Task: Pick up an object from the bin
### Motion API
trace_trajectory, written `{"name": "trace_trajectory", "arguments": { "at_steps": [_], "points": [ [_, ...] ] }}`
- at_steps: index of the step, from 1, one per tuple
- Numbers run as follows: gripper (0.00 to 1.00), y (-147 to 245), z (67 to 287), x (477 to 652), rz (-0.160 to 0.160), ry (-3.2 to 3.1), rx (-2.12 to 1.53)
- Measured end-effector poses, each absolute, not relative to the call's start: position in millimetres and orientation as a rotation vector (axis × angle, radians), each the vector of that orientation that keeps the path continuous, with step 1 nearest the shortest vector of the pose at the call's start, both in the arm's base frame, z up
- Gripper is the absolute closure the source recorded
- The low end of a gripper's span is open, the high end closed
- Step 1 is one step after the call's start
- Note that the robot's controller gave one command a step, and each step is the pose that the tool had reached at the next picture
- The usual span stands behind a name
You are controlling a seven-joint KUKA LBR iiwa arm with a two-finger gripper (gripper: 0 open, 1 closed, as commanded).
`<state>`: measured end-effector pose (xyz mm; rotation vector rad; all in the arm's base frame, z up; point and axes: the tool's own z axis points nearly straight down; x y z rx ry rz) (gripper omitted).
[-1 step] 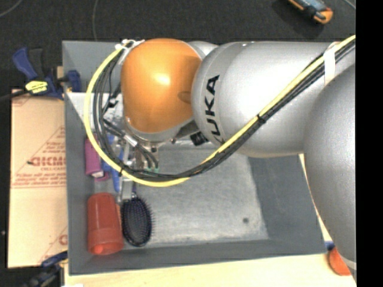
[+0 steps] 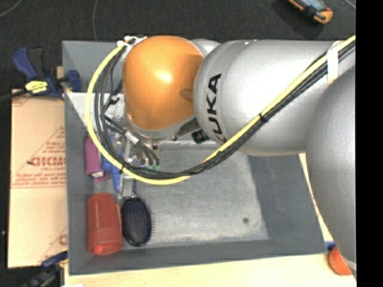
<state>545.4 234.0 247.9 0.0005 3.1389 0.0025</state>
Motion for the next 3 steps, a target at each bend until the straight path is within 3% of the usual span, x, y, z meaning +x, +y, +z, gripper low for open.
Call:
{"name": "trace_trajectory", "arguments": {
  "at_steps": [1, 2, 3],
  "points": [
    [0.00, 198, 101, 609.1, 0.001, 3.119, -0.322],
    [0.00, 195, 75, 621.9, -0.001, 3.058, -0.631],
    [0.00, 192, 74, 624.1, -0.012, 2.916, -1.138]
  ]
}}
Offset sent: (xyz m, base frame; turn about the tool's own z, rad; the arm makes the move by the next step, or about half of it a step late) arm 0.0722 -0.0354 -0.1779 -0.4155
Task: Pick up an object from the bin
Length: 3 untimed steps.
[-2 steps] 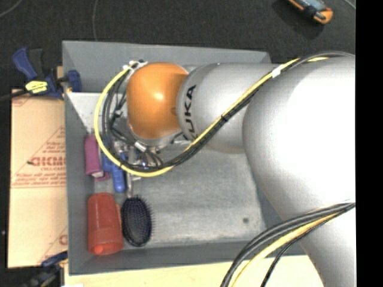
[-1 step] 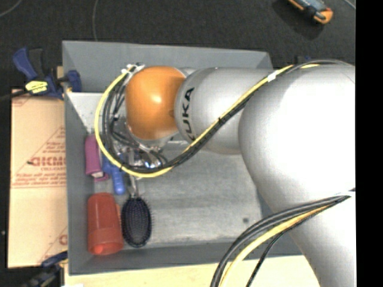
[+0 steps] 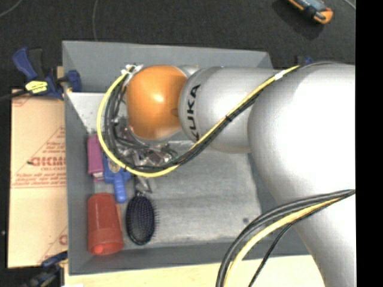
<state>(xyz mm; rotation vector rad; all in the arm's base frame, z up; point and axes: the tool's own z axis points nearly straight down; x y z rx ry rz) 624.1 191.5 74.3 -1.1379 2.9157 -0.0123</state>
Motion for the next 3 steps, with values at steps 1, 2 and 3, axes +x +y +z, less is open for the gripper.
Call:
{"name": "trace_trajectory", "arguments": {
  "at_steps": [1, 2, 3],
  "points": [
    [0.00, 199, 90, 615.6, -0.014, 2.844, -1.287],
    [1.00, 224, 90, 631.3, -0.052, 2.597, -1.690],
    [1.00, 224, 90, 631.3, -0.052, 2.598, -1.689]
  ]
}}
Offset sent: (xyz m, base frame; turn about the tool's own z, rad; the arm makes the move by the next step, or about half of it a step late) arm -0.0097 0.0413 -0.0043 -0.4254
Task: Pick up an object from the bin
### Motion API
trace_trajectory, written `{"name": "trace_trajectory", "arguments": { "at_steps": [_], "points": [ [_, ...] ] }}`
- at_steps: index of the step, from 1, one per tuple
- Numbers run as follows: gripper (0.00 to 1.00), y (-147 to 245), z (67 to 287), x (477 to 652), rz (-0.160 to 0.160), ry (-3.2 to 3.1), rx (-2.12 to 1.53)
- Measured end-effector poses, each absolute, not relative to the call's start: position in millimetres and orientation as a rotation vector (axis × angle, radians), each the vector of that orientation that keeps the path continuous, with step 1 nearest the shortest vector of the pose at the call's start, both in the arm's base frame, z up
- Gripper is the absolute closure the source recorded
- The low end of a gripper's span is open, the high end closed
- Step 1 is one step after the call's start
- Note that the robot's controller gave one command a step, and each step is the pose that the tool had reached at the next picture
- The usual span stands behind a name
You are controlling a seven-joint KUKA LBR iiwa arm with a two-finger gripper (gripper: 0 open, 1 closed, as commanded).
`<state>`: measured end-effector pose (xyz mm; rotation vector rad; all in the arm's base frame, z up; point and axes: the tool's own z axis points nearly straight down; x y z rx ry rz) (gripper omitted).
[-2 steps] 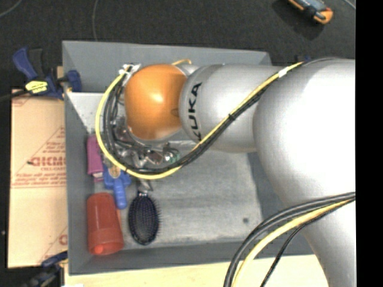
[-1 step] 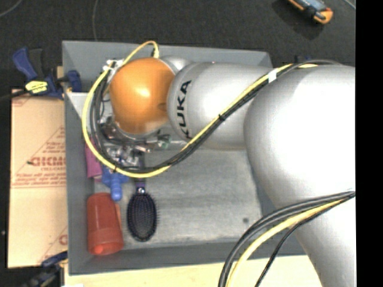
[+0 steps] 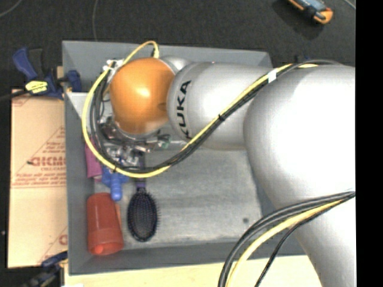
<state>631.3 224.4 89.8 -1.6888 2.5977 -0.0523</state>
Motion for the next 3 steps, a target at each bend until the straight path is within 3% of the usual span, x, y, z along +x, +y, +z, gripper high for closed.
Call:
{"name": "trace_trajectory", "arguments": {
  "at_steps": [2, 3],
  "points": [
    [1.00, 205, 99, 622.0, -0.032, 2.607, -1.703],
    [1.00, 208, 122, 620.2, -0.027, 2.604, -1.707]
  ]
}}
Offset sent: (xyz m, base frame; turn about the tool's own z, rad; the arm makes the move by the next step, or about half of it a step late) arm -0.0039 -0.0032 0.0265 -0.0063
